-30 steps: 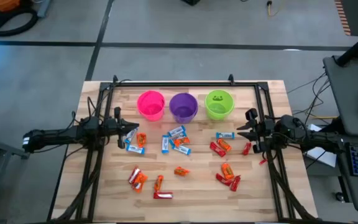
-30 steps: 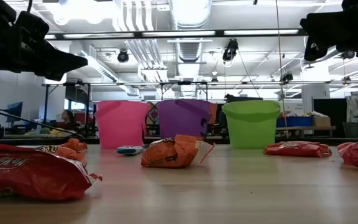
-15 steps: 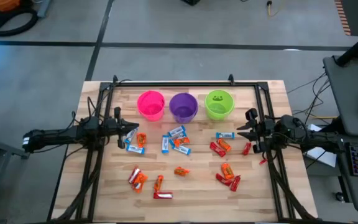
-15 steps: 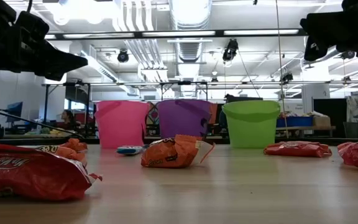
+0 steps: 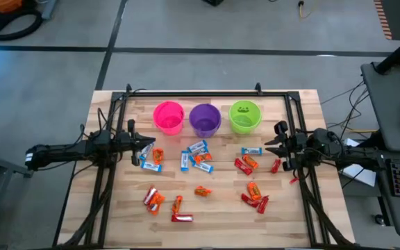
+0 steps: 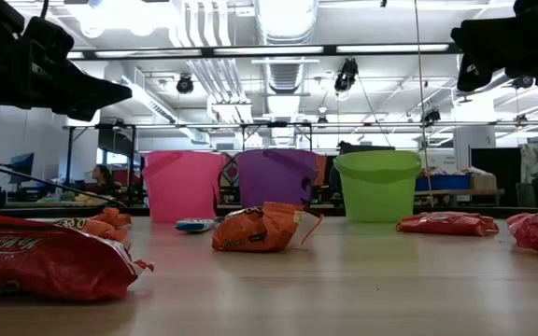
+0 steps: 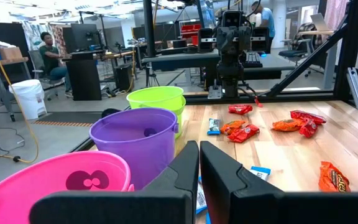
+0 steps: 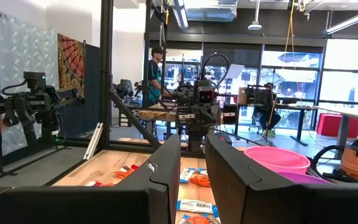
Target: Organize candy in baskets
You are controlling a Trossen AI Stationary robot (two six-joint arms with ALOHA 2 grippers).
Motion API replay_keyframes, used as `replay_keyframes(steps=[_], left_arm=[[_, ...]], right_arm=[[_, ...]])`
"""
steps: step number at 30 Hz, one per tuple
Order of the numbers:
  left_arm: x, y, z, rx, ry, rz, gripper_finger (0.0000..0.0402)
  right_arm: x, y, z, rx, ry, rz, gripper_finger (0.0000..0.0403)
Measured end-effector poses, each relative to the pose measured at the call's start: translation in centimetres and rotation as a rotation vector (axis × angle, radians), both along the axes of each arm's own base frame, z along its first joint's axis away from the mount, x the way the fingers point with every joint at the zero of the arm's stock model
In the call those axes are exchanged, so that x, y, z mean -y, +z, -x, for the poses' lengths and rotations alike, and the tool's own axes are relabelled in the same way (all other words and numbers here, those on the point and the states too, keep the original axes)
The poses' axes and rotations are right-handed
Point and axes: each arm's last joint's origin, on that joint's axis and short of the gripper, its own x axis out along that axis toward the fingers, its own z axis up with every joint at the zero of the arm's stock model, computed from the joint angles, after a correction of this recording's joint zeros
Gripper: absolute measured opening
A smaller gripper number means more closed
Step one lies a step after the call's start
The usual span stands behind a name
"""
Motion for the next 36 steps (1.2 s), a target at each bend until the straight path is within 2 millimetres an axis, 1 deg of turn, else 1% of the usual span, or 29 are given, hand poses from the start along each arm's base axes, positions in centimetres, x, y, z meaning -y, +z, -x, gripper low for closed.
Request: replay_keyframes(steps=[8, 13, 16, 18, 20, 21, 24, 26, 28, 30, 33, 36], left_arm=[[0.0, 0.0, 0.0, 0.0, 0.0, 0.0, 0.0], [0.0, 0.0, 0.0, 0.001, 0.0, 0.0, 0.0], [-0.2, 0.5, 0.0, 0.053, 0.053, -0.004, 0.0], [-0.2, 1.1, 0.1, 0.12, 0.085, -0.008, 0.0], [-0.3, 1.9, 0.3, 0.203, 0.099, -0.007, 0.0], [-0.2, 2.4, 0.4, 0.261, 0.098, 0.002, 0.0], [-0.2, 4.6, 1.3, 0.517, 0.083, 0.064, 0.0], [-0.2, 5.7, 2.0, 0.662, 0.093, 0.07, 0.0], [-0.2, 6.4, 2.5, 0.746, 0.087, 0.105, 0.0], [-0.2, 7.0, 2.3, 0.734, 0.063, 0.176, 0.0], [-0.3, 8.0, 1.4, 0.605, 0.04, 0.333, 0.0], [-0.3, 9.0, 0.4, 0.392, 0.05, 0.485, 0.0]], right_arm=[[0.0, 0.0, 0.0, 0.001, 0.0, 0.001, 0.0068], [0.0, 0.2, 0.0, 0.012, -0.011, 0.045, 0.0068], [0.0, 1.0, 0.2, 0.038, -0.03, 0.04, 0.0068], [0.2, 1.9, 0.5, 0.06, -0.078, -0.032, 0.0068], [0.5, 2.6, 0.6, 0.073, -0.17, -0.134, 0.0068], [0.7, 2.9, 0.6, 0.08, -0.226, -0.19, 0.0068], [1.3, 3.9, 0.6, 0.108, -0.373, -0.385, 0.0068], [1.5, 4.6, 0.5, 0.128, -0.428, -0.51, 0.0068], [1.7, 5.4, 0.2, 0.135, -0.452, -0.597, 0.0068], [1.8, 6.3, -0.2, 0.126, -0.463, -0.643, 0.0068], [2.0, 8.0, -1.3, 0.101, -0.461, -0.685, 0.0068], [2.3, 8.9, -3.5, -0.077, -0.52, -0.69, 0.0068]])
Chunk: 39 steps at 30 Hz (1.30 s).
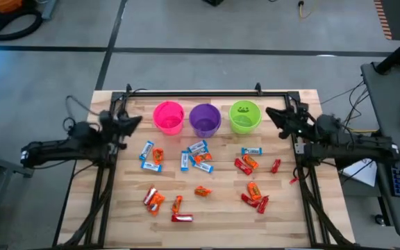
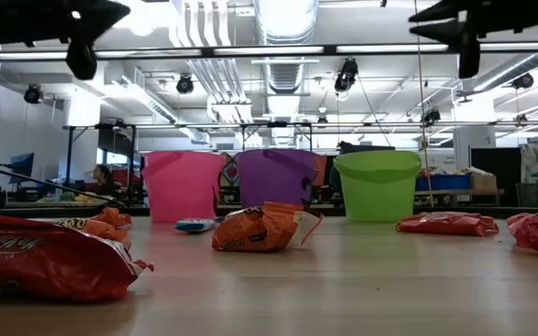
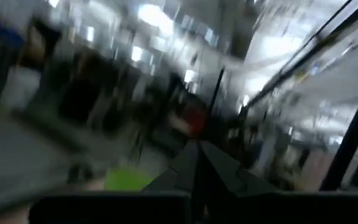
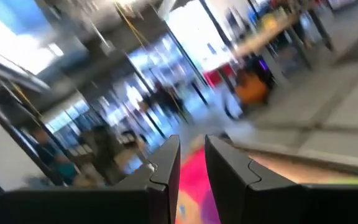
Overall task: Organize candy in baskets
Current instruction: Put the white chocolate into the pink bucket
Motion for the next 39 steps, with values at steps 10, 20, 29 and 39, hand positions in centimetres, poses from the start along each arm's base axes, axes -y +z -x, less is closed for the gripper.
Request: replay_keyframes(steps=[10, 20, 29, 39], left_arm=[[0.7, 2.3, -1.4, -0.95, -0.261, 0.311, 0.0], [1.4, 2.2, -5.0, -1.221, -0.674, 0.434, 0.0], [1.3, -0.2, -7.7, -1.379, -0.718, 0.467, 0.0], [2.3, -1.4, -8.7, -1.456, -0.719, -0.057, 0.0001]], right_arm=[[0.3, 1.4, -1.9, -0.576, -0.127, -0.417, 0.0068], [0.4, 3.3, -2.7, -0.806, -0.132, -0.403, 0.0068], [0.4, 5.0, -3.1, -0.781, -0.089, -0.391, 0.0068], [0.2, 5.1, -2.9, -0.785, -0.005, -0.405, 0.0068]])
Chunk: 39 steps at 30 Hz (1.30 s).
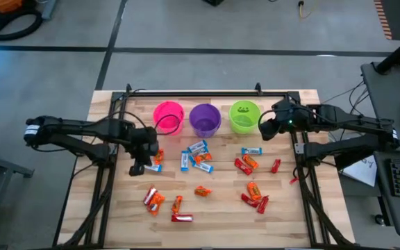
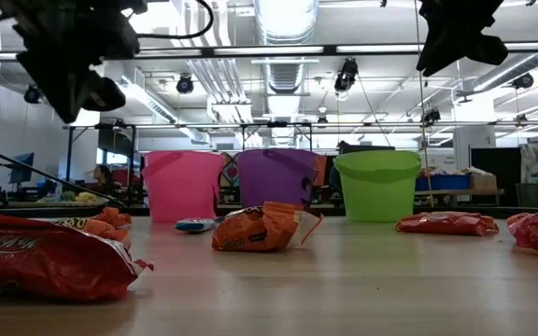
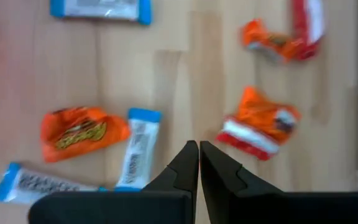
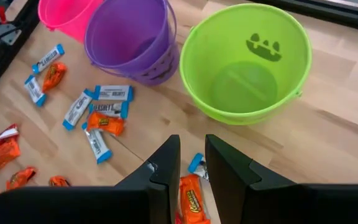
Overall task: Organize candy in baskets
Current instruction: Put the white chocolate into the pink bucket
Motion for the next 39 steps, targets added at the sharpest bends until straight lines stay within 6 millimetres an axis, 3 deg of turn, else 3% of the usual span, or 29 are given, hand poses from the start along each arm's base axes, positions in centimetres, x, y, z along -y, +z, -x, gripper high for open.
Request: replay_keyframes(steps=[5, 17, 39], left_arm=[[0.7, -1.2, 0.0, -0.045, 0.001, -0.007, 0.0036], [0.8, -4.2, -0.8, -0.148, 0.059, -0.201, 0.0213], [1.6, -9.1, -2.8, -0.388, 0.02, -0.257, 0.0199]], right_arm=[[0.0, -0.2, 0.0, -0.013, 0.012, 0.008, 0.0068], [0.0, -0.2, 0.0, -0.016, 0.021, 0.015, 0.0068], [0.0, -0.2, 0.0, -0.015, 0.023, 0.012, 0.0068]])
